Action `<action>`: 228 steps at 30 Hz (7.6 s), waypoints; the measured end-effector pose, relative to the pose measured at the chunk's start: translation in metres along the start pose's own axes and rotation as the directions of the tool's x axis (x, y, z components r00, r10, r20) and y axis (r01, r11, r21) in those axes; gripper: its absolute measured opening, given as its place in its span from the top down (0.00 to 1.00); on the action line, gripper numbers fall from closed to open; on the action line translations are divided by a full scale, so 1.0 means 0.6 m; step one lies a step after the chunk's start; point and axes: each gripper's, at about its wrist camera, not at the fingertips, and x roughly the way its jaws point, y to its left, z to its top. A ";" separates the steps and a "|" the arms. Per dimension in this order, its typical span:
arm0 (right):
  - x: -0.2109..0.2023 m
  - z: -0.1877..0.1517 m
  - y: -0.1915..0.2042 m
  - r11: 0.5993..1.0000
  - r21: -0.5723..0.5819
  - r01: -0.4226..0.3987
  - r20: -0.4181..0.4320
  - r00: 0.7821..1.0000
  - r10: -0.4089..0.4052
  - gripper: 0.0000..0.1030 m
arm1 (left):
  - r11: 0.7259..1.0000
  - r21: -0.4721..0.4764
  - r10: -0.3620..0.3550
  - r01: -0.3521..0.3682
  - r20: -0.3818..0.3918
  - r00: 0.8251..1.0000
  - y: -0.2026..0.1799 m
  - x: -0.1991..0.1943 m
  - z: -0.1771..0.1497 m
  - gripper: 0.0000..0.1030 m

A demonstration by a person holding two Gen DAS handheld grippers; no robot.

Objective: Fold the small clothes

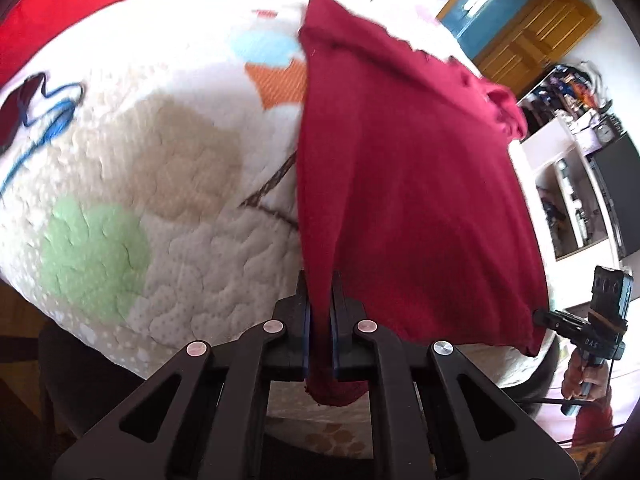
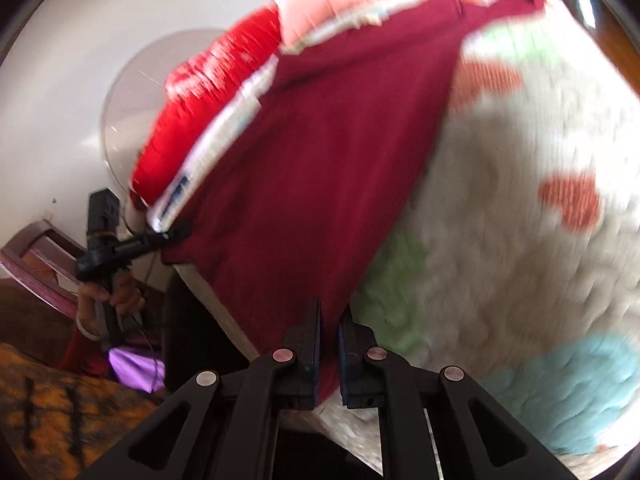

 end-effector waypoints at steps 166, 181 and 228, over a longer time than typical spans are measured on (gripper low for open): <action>0.047 0.434 -0.122 0.885 -0.003 0.466 0.248 0.857 -0.451 0.76 | 0.983 0.122 0.104 -0.136 0.240 0.965 -0.110 0.192 0.416 0.74; -0.074 0.307 -0.015 0.931 0.057 0.360 0.334 0.872 -0.358 0.64 | 0.970 0.203 0.089 -0.136 0.224 0.971 -0.125 0.089 0.301 0.74; -0.156 0.052 0.055 0.949 -0.129 0.288 0.140 0.953 -0.270 0.40 | 0.964 0.175 0.174 -0.198 0.141 0.975 -0.061 0.002 0.062 0.42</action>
